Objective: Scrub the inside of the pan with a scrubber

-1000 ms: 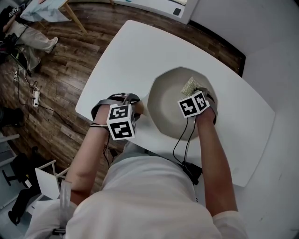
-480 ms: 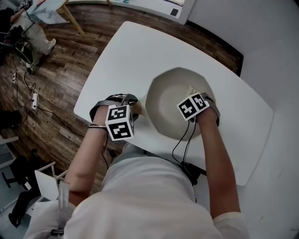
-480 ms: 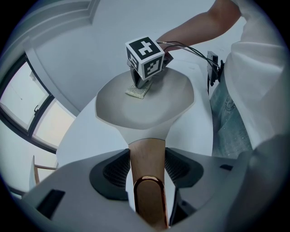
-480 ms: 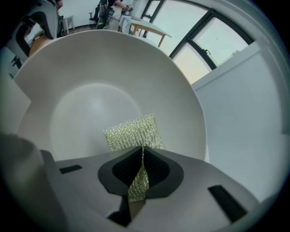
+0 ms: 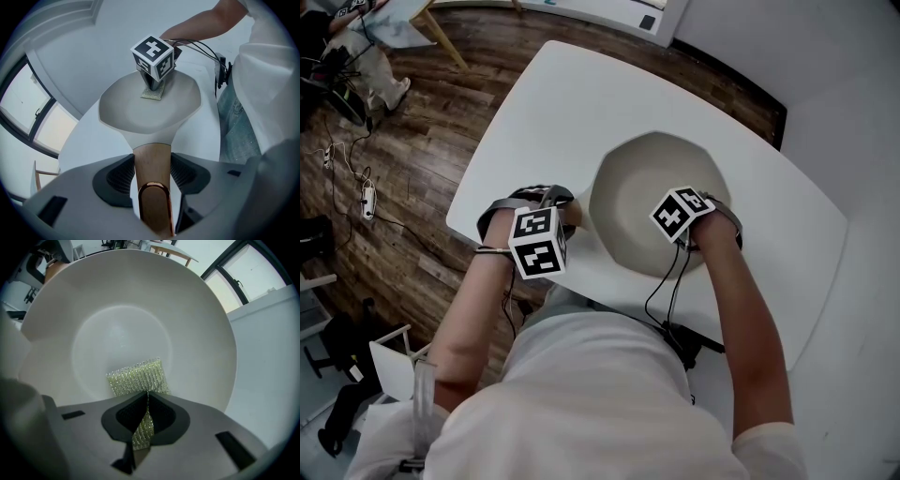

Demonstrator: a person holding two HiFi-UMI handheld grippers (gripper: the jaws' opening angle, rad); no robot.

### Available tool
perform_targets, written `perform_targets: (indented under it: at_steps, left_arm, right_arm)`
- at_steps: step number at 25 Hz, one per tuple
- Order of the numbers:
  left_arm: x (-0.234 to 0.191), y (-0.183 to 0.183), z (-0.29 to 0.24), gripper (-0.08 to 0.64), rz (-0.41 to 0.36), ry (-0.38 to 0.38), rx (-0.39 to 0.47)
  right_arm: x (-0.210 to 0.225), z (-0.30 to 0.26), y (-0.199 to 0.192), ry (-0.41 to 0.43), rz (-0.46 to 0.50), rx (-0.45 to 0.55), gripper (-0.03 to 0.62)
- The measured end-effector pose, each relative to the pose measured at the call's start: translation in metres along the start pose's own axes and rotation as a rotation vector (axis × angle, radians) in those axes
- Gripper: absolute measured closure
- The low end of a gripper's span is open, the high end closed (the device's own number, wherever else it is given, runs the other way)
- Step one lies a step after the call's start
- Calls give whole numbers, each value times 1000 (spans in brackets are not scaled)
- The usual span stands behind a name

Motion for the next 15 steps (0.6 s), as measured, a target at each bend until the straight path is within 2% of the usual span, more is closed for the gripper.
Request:
perform_targets:
  at_steps: [8, 15]
  left_arm:
    - [-1, 2, -1, 322, -5, 2, -10]
    - [-3, 4, -1, 321, -6, 4, -10]
  right_arm:
    - [-14, -2, -4, 134, 52, -73, 565]
    - [-22, -1, -8, 228, 57, -81, 565]
Point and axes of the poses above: the fingertips, and each gripper's own axes: z backward along the fingers, x to its right, y out of its top, the point moved 10 cm from there along z, backward along the fingers, and after that the axes turned 9 degrees about -x, right-handed, at the moved point
